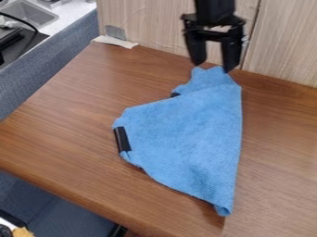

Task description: Fold the cloth from left to right

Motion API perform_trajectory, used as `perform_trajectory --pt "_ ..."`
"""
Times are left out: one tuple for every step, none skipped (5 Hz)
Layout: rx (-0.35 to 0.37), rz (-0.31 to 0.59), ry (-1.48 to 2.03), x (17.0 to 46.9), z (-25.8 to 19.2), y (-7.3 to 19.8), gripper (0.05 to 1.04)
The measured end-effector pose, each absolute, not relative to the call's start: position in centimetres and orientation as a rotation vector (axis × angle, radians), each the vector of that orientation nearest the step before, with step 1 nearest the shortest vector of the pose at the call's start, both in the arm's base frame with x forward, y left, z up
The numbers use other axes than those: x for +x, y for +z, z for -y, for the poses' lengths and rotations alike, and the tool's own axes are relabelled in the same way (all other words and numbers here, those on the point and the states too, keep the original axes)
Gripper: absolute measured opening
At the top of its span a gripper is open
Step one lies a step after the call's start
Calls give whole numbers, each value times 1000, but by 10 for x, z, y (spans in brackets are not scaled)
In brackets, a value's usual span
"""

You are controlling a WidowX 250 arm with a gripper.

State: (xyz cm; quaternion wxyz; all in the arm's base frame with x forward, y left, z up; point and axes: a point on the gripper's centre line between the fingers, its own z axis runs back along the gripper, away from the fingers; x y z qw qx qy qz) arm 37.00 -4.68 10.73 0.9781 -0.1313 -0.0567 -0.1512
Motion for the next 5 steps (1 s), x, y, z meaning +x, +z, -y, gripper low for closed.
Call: perform_trajectory --pt "-286 116 -215 366 22 104 1000" --pt "-282 137 -136 351 10 106 1000" --pt "-218 122 -22 330 -16 89 1000" --pt "-176 117 40 307 -27 78 1000" --pt "-190 98 155 292 -29 64 1000"
